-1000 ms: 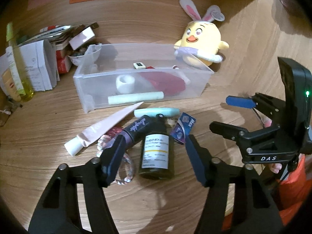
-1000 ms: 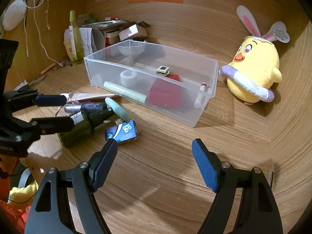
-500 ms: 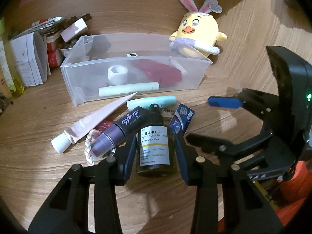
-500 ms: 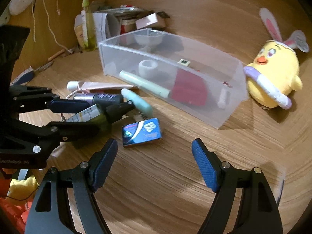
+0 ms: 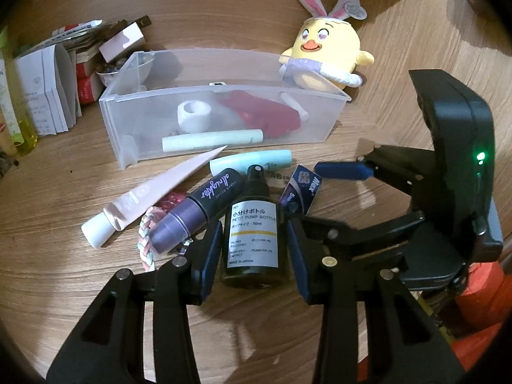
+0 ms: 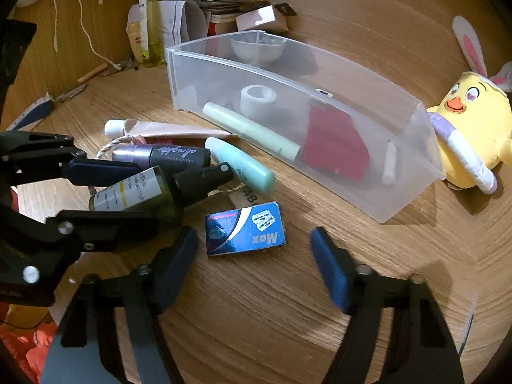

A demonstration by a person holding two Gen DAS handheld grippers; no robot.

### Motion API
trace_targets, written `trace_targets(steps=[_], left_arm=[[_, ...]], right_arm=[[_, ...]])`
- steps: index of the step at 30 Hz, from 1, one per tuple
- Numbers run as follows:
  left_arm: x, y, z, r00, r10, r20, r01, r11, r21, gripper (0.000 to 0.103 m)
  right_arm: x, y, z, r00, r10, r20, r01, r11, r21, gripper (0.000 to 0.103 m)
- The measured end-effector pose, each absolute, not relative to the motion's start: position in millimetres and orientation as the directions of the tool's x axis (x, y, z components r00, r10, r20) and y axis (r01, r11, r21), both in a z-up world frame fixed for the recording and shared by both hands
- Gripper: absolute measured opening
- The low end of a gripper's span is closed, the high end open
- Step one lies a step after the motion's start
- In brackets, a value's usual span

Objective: Organize objects
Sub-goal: 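Grasp the blue Max card box with the right tool while the left grasps the pump bottle, then drop the card box into the clear box with the right tool while the left drops the bottle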

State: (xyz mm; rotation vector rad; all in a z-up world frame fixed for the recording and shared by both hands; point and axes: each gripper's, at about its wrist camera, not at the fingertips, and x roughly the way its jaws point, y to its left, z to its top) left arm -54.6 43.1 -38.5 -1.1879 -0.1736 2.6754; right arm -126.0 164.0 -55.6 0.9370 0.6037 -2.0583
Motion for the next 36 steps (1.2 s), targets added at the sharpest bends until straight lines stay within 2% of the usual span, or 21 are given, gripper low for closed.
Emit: trace_targets(steps=[2,3,13,36], left_arm=[[-54.2,43.1,-38.8,-0.657,0.234,-0.716,-0.138,-0.972,-0.19,0.041],[-54.0,42.8,-38.8,-0.66,0.232,-0.715,-0.137,-0.972,-0.19,0.041],[-43.8,39.3,-24.5,-0.698,0.227,-0.679,-0.122,-0.972,-0.2,0.041],[-41.0,22.6,34.0,-0.812,0.183,-0.554,-0.076,-0.975,-0.211,0.041]], right_arm=[[-126.7,164.9,-54.9,-0.403,-0.466,-0.788,0.813,-0.578,-0.075,0.045],[-126.6,165.5,-54.9,-0.399,-0.468,-0.788,0.813,-0.578,-0.068,0.045],[-122.6,180.5,-47.8,-0.416,-0.493,-0.764,0.797,-0.602,-0.046,0.045],[-127.9,201.1,10.6,-0.49,-0.595,-0.637,0.77,-0.638,0.002,0.045]])
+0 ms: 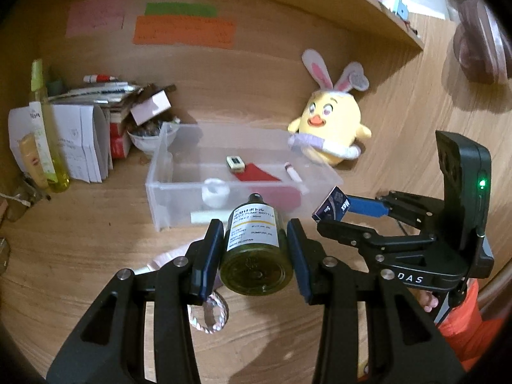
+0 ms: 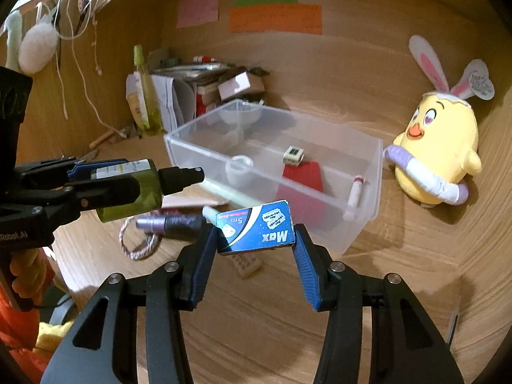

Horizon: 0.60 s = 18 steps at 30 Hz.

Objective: Organize objects
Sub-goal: 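Drop the card box into the clear box with the right tool while the left drops the bottle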

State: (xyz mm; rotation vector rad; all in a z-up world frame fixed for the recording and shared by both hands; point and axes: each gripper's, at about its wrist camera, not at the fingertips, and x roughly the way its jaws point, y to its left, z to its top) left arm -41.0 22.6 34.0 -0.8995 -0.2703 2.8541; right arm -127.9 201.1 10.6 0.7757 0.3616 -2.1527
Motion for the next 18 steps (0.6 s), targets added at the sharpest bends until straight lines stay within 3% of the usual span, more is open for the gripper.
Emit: trace_targets(steps=[18], left_arm=[[-63.4,0.4,83.9,-0.891,0.081,-0.448,-0.001,-0.984,-0.176,0.041]], right_arm=[[-169.0,198.3,61.0,-0.573,-0.621,-0.535,0.722,-0.691,0.029,0.045]])
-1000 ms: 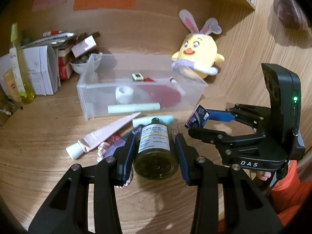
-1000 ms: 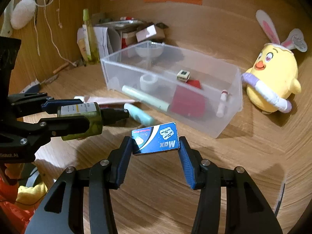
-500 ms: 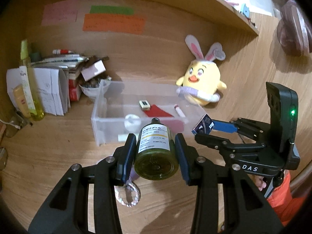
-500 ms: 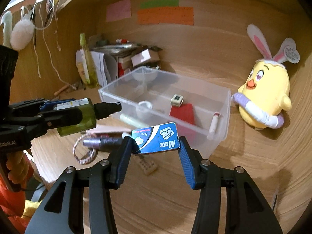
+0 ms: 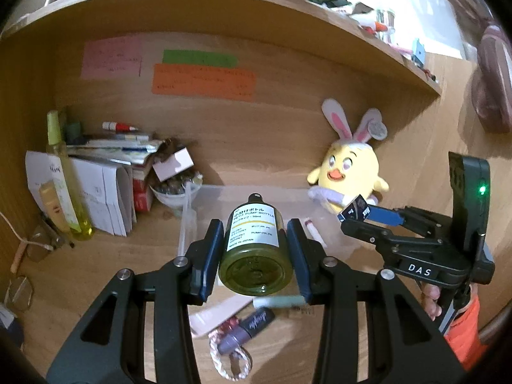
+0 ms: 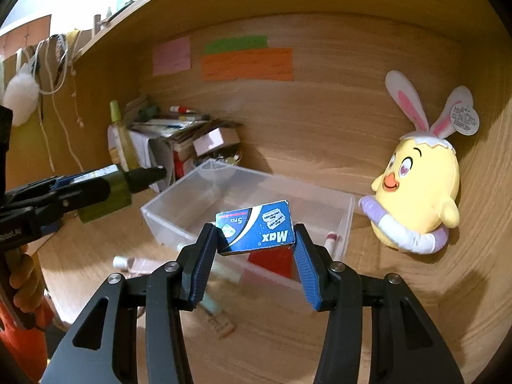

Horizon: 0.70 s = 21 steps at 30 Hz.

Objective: Organize objects
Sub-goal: 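Drop the card box into the clear box with the right tool while the left drops the bottle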

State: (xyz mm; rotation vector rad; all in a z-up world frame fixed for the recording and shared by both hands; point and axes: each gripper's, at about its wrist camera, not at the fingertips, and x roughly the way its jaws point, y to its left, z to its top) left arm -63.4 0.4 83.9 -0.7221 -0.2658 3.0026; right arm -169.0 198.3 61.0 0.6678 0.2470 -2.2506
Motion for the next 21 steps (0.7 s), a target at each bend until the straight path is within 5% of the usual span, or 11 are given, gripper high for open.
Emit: trace_targets(steps=[21], left_arm=[[-147.2,-31.0,49.4,-0.817,0.03,-0.575,0.107,-0.973,-0.203,0.041]], right_arm=[[-229.3,164.8,29.1,-0.518,-0.581,-0.627,0.693,-0.715,0.09,0.045]])
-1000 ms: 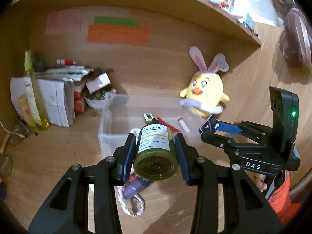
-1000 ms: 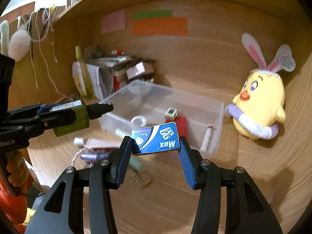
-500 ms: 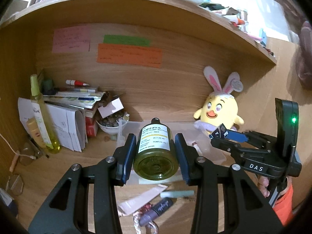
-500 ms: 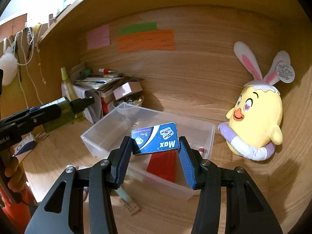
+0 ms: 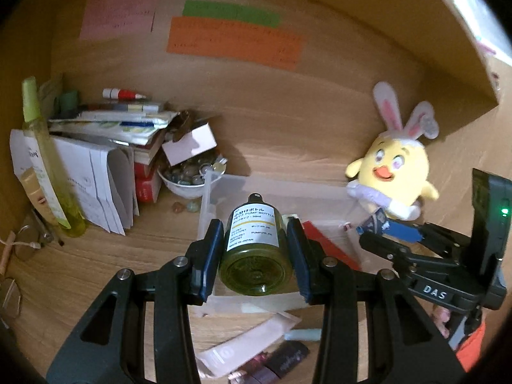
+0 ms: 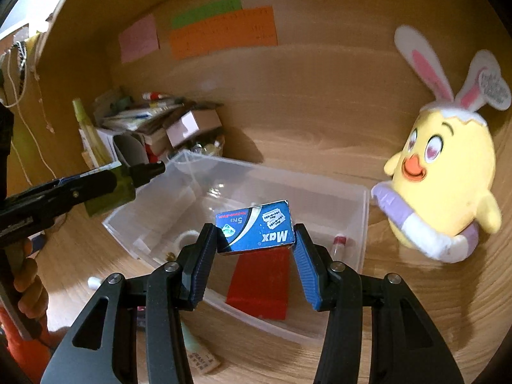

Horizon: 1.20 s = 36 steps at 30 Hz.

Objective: Organize objects
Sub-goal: 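Drop the card box into the clear box with the right tool while the left drops the bottle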

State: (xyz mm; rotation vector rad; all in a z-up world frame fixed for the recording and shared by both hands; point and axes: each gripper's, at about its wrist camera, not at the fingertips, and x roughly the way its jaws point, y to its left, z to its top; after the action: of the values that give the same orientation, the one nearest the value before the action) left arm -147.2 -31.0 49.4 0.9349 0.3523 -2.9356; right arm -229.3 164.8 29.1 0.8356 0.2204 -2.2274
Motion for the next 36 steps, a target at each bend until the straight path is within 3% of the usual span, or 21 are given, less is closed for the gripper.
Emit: trace_targets(steps=[13,29,31,33,36], left_arm=[[-174.1,-19.7,16.7,-0.771,-0.043,-0.635,0.137,-0.986,-0.099,0.041],[-177.3,-10.8,9.7,-0.753,-0.017,-0.658,0.095,-0.992,-0.083,0.041],[-175.8,-10.3,10.1,-0.751,-0.01,-0.661,0.09,-0.992,-0.087,0.041],[-172.4,-9.8,11.5,-0.751,-0.001,-0.661,0.083,-0.992,-0.094,0.045],[-166.1,-8.4,15.4,-0.761,-0.001,-0.649,0.078,-0.993,-0.09,0.052]], right_arm=[[-245.2,150.8,-2.3,-0.491,-0.51,-0.706,0.679,-0.732,0.057,0.045],[-248.3,150.8,-6.5,-0.489,-0.486,-0.725,0.666,-0.745,0.05,0.045],[-248.8,151.4,-6.0,-0.487,-0.485,-0.726,0.664,-0.746,0.053,0.049],[-248.2,153.7,-4.1,-0.49,-0.491,-0.72,0.663,-0.747,0.058,0.058],[-245.9,157.4,0.5,-0.507,-0.497,-0.705,0.657,-0.752,0.058,0.062]])
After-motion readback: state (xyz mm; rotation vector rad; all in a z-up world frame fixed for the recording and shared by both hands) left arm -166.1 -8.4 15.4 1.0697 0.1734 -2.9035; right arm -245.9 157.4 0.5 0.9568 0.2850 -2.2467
